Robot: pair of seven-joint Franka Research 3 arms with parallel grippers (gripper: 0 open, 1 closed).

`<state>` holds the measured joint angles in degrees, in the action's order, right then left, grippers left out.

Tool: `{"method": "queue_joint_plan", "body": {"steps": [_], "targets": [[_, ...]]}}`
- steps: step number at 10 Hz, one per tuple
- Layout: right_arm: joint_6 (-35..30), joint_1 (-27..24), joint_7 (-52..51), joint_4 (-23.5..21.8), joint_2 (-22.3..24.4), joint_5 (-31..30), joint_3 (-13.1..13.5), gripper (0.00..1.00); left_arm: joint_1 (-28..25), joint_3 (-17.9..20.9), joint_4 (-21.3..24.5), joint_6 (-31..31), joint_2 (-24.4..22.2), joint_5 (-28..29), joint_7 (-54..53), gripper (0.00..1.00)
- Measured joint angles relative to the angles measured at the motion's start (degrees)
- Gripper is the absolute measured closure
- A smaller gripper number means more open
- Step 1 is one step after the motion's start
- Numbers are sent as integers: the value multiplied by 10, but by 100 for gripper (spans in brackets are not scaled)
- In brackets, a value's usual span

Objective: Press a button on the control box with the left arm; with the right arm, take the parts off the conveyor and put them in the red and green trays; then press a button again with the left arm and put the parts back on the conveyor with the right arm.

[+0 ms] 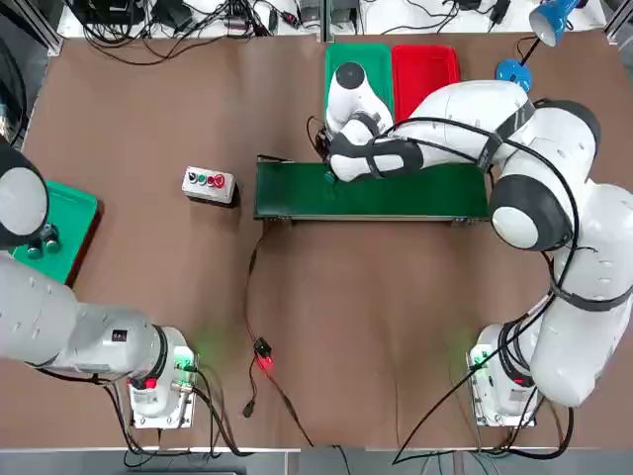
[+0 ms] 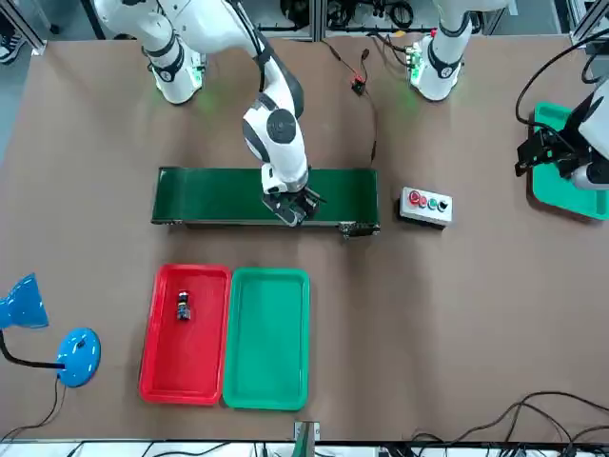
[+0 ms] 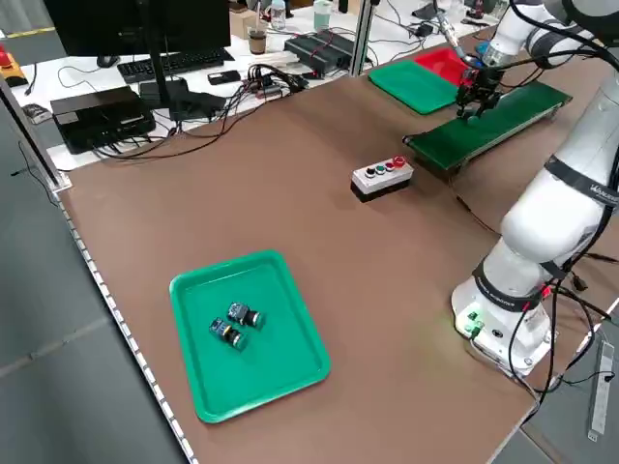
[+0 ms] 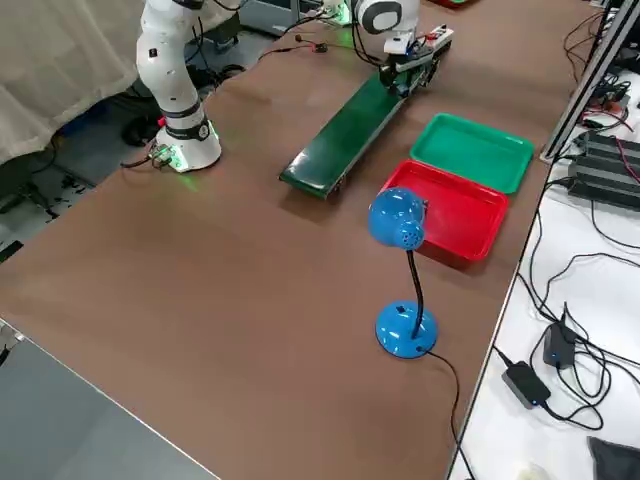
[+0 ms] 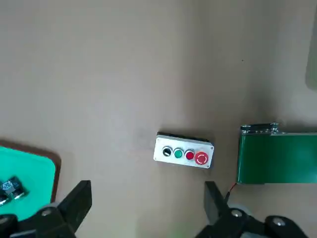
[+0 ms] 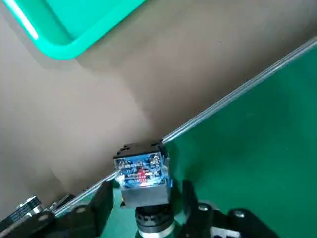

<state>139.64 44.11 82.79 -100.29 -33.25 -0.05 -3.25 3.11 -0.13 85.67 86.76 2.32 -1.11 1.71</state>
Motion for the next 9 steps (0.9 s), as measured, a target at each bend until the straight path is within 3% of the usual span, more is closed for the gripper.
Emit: {"method": "queue_joint_plan", "body": {"steps": [4,7,9], "targets": [[-1,0,0,0,0,0,1,59,0,0,0,0,0,0,0,0],[-17,-3,-26,5,0,-20,9,59,0,0,0,0,0,0,0,0],[-122,-29,-108,49,1,-37,17,59,0,0,0,0,0,0,0,0]]}}
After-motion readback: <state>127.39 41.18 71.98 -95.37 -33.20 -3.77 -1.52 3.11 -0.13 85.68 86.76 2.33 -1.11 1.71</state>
